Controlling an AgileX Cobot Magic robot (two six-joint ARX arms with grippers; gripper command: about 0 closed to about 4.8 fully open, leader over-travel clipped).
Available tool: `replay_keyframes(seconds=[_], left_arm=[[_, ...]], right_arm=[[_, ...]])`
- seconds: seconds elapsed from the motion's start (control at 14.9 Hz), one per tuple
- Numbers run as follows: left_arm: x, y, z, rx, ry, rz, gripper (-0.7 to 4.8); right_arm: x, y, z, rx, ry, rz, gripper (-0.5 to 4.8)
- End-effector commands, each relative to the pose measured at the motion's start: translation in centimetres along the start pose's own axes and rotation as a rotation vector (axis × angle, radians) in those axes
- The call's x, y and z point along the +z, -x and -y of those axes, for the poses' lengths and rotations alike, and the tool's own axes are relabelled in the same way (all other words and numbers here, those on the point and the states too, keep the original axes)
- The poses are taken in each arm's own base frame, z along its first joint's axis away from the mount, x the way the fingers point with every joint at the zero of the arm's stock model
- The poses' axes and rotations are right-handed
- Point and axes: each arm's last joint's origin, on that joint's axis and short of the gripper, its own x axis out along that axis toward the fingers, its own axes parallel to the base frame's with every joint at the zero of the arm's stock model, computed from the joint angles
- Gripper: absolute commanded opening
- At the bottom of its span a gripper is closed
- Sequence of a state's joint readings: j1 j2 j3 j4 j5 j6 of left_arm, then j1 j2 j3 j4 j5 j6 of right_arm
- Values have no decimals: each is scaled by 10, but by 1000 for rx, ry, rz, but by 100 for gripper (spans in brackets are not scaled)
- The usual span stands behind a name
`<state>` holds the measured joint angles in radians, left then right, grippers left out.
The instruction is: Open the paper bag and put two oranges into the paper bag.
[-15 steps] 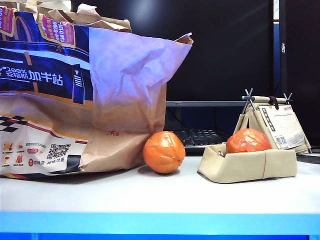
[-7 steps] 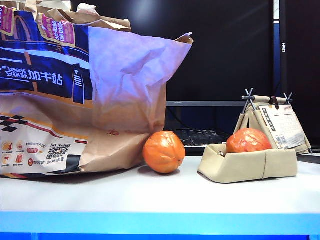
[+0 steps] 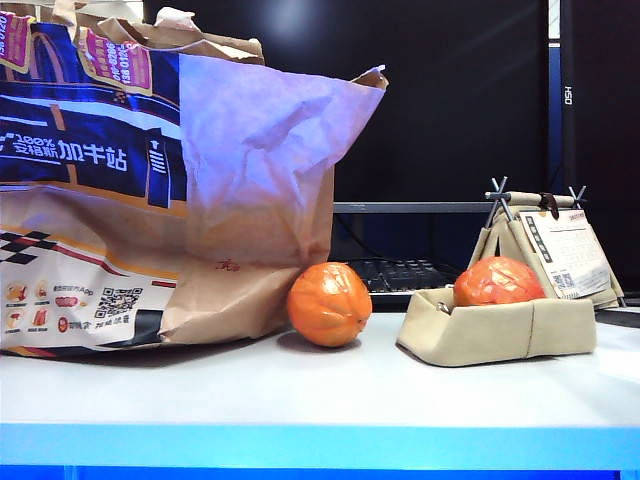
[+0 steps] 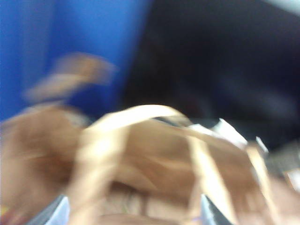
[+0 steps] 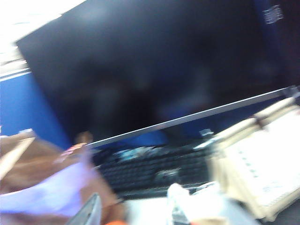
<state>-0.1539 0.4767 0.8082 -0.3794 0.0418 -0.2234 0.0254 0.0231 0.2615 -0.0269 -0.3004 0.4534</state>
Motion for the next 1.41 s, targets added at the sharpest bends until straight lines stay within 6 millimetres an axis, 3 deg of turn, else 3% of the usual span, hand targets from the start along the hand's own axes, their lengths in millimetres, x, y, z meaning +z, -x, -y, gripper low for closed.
replay_keyframes(seconds=[0.07, 0.2, 0.4, 0.47, 0.67, 0.81, 1.08, 1.41], left_arm=[[49, -36, 13, -91, -148, -232, 366], [78, -45, 18, -57, -283, -378, 368], [92, -24, 23, -43, -341, -420, 373], [93, -15, 22, -23, -347, -416, 373], [88, 3, 22, 2, -288, -508, 377], [87, 6, 21, 33, -270, -533, 377], [93, -2, 21, 53, -253, -471, 377], [89, -21, 20, 57, -257, -525, 377]], right_arm=[[23, -3, -12, 40, -94, -50, 181], [35, -17, -14, -15, -215, -208, 202], [41, -71, -4, -42, -290, -446, 278], [33, -101, 3, -63, -264, -552, 307], [-2, -173, 26, -178, -171, -790, 307], [-20, -201, 43, -275, -98, -868, 307], [-55, -218, 60, -237, -161, -1056, 307], [-60, -218, 57, -174, -210, -1098, 307]])
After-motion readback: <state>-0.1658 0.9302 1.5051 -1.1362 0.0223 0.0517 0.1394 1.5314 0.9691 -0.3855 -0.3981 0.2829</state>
